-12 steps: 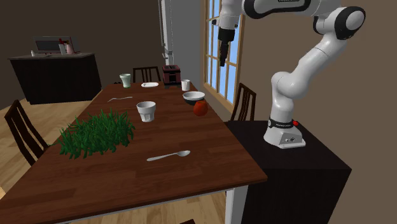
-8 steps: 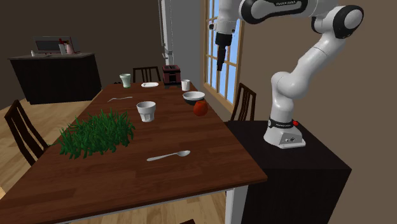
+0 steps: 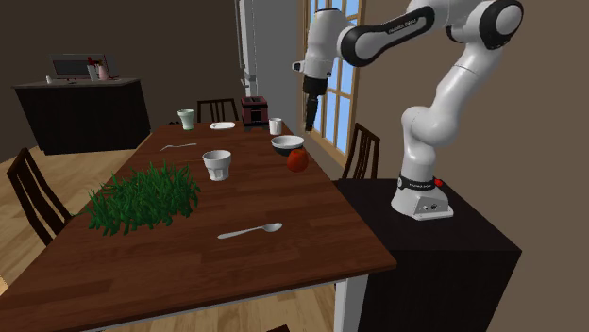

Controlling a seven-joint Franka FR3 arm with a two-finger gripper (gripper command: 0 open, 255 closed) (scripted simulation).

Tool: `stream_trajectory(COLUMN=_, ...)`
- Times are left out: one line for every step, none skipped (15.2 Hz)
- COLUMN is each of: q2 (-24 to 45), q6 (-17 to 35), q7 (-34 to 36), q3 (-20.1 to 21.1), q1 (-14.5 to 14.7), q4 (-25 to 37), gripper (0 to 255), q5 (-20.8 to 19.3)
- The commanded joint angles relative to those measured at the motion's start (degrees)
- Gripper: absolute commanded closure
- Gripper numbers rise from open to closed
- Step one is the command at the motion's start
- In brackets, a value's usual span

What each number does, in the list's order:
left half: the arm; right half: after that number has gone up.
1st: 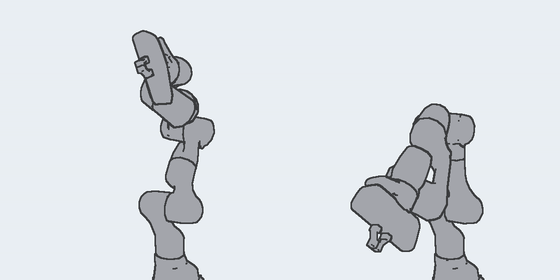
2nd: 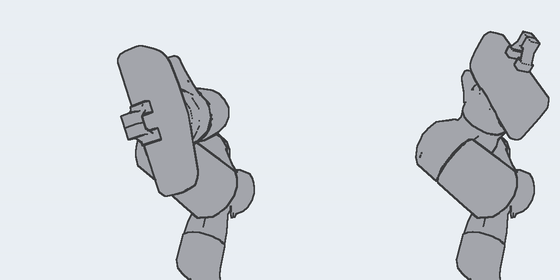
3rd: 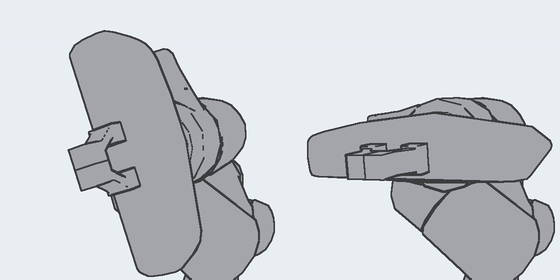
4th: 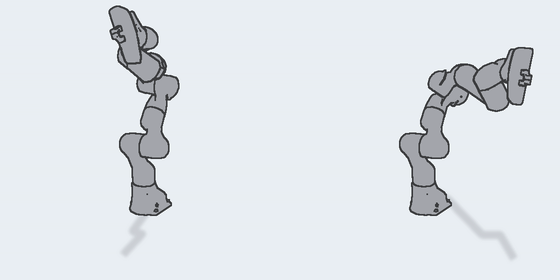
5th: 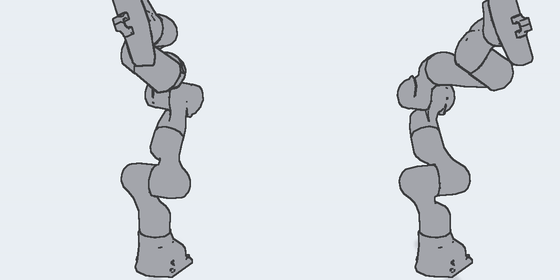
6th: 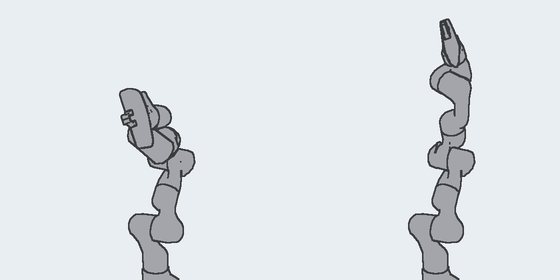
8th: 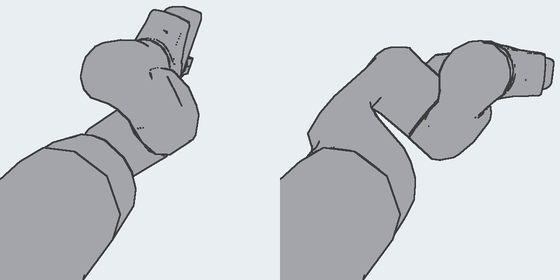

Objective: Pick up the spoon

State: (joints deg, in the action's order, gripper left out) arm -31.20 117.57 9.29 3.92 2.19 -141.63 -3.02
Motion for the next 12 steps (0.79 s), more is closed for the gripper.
stream_trajectory(q2=3.19, q6=4.23, q7=0.94, q3=0.73, q1=0.63, q4=-0.51, gripper=0, q5=0.78)
stream_trajectory(q2=4.89, q6=6.22, q7=1.25, q3=0.99, q1=0.88, q4=-0.59, gripper=0, q5=1.09)
stream_trajectory(q2=6.65, q6=8.19, q7=1.55, q3=1.27, q1=1.12, q4=-0.58, gripper=0, q5=1.38)
stream_trajectory(q2=8.47, q6=10.14, q7=1.84, q3=1.55, q1=1.35, q4=-0.49, gripper=0, q5=1.65)
stream_trajectory(q2=10.33, q6=12.05, q7=2.13, q3=1.84, q1=1.58, q4=-0.31, gripper=0, q5=1.91)
stream_trajectory(q2=12.24, q6=13.93, q7=2.42, q3=2.13, q1=1.8, q4=-0.05, gripper=0, q5=2.14)
stream_trajectory(q2=14.19, q6=15.77, q7=2.7, q3=2.43, q1=2.01, q4=0.29, gripper=0, q5=2.35)
stream_trajectory(q2=16.18, q6=17.57, q7=2.99, q3=2.72, q1=2.22, q4=0.71, gripper=0, q5=2.53)
stream_trajectory(q2=18.19, q6=19.32, q7=3.28, q3=3.02, q1=2.43, q4=1.21, gripper=0, q5=2.69)
stream_trajectory(q2=20.24, q6=21.02, q7=3.57, q3=3.31, q1=2.63, q4=1.8, gripper=0, q5=2.81)
stream_trajectory(q2=22.3, q6=22.66, q7=3.87, q3=3.61, q1=2.82, q4=2.46, gripper=0, q5=2.89)
stream_trajectory(q2=24.39, q6=24.25, q7=4.18, q3=3.89, q1=3.02, q4=3.2, gripper=0, q5=2.94)
